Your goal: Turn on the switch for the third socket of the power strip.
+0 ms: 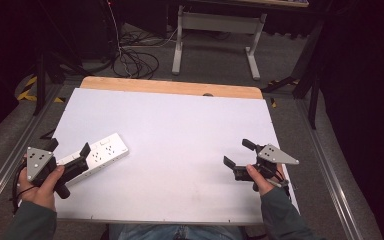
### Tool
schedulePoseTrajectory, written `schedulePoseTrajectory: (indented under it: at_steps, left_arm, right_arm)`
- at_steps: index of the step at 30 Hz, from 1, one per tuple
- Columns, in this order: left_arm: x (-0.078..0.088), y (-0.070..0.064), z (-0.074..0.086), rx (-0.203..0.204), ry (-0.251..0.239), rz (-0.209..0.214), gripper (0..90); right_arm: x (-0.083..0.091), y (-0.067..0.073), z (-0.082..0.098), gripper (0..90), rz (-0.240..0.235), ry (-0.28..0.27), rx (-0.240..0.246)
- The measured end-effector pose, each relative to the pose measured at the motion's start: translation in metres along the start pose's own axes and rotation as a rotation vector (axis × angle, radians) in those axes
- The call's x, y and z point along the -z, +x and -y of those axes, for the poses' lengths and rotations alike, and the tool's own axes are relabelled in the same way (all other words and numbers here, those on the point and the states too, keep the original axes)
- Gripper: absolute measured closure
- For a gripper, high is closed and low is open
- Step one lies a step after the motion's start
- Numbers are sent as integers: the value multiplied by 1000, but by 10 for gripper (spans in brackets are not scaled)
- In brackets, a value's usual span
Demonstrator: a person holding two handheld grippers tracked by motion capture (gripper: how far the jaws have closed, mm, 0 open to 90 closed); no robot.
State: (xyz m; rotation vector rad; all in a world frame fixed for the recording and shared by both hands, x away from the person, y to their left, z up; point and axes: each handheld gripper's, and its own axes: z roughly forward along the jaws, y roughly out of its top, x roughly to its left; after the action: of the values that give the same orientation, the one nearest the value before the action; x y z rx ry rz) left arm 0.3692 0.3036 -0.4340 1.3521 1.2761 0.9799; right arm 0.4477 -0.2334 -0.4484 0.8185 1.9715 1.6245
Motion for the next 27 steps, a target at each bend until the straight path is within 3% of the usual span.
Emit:
schedulePoseTrajectory:
  at_steps: [11, 18, 22, 27]
  left_arm:
    - [0, -1, 0, 3, 4, -4, 58]
    - [1, -3, -2, -24, -31, 4, 76]
    - [1, -3, -3, -29, -43, -14, 110]
    - [1, -2, -4, 3, -40, -52, 183]
  right_arm:
    - [-2, 1, 1, 45, -7, 26, 4]
    - [-1, 0, 1, 45, -6, 27, -2]
    - [-1, 0, 1, 45, -5, 28, 0]
    - [-1, 0, 1, 45, -8, 26, 4]
